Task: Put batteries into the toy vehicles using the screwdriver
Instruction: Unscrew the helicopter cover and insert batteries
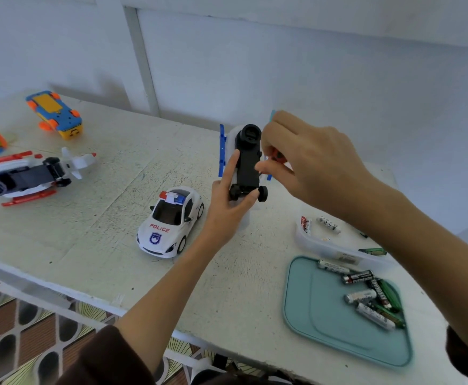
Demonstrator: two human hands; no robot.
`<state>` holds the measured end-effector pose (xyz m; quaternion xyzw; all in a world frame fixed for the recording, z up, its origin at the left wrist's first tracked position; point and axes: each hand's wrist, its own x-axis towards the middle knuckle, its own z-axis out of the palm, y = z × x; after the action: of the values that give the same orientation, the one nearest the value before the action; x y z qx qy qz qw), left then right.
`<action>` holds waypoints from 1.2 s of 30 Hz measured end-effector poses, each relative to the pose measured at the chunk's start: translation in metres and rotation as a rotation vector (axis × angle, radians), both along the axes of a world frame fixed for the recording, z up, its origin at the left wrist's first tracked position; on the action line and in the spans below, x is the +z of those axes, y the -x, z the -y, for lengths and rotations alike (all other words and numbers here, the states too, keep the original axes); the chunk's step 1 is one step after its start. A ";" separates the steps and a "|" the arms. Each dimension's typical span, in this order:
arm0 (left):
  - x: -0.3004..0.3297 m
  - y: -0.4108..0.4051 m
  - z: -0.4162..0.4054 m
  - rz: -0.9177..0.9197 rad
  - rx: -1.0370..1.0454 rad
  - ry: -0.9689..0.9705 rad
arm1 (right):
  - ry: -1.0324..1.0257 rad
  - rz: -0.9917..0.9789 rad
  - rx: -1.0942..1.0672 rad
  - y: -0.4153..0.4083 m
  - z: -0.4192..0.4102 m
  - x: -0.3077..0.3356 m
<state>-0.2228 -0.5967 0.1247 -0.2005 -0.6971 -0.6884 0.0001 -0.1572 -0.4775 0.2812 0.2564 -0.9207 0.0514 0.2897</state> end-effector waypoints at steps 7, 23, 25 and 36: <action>-0.002 0.001 0.003 0.045 -0.011 -0.022 | 0.192 0.367 -0.074 -0.003 -0.015 0.009; 0.001 -0.001 0.004 0.016 0.001 -0.037 | -0.215 0.367 -0.264 -0.005 -0.027 0.005; 0.003 -0.001 0.004 0.018 -0.005 -0.034 | -0.277 0.451 -0.274 -0.002 -0.031 -0.005; 0.005 -0.004 0.005 -0.006 -0.002 0.010 | 0.212 0.649 -0.043 -0.012 -0.071 -0.046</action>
<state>-0.2190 -0.6013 0.1296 -0.2032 -0.7003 -0.6843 0.0004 -0.1457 -0.4068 0.2351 0.1758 -0.9596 0.2197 0.0078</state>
